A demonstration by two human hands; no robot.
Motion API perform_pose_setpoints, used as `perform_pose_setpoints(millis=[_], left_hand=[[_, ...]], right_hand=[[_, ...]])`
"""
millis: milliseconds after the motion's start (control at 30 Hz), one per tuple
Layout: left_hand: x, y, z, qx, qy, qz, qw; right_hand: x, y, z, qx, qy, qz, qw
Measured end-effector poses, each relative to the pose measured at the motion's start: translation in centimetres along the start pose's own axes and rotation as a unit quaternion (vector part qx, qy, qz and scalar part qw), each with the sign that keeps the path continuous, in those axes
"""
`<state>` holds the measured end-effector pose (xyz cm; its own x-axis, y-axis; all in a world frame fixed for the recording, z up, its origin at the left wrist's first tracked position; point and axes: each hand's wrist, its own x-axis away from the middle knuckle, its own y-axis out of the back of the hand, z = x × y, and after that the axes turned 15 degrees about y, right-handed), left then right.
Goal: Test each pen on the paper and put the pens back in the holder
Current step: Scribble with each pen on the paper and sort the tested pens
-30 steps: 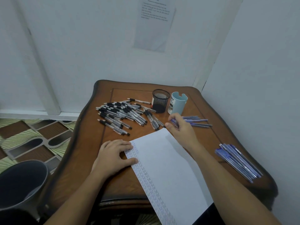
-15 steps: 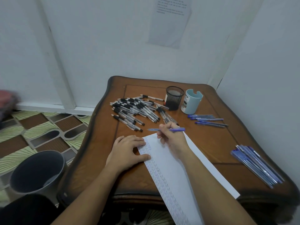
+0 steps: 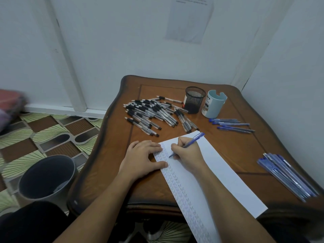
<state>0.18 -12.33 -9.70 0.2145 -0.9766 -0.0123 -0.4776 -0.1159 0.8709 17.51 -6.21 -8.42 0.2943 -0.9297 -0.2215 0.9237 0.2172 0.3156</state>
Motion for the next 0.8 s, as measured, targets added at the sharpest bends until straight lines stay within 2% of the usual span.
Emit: perform_pose_setpoints(millis=[800], left_hand=[[0.15, 0.07, -0.04, 0.009, 0.002, -0.002, 1.000]], right_hand=[[-0.15, -0.11, -0.55, -0.020, 0.022, 0.008, 1.000]])
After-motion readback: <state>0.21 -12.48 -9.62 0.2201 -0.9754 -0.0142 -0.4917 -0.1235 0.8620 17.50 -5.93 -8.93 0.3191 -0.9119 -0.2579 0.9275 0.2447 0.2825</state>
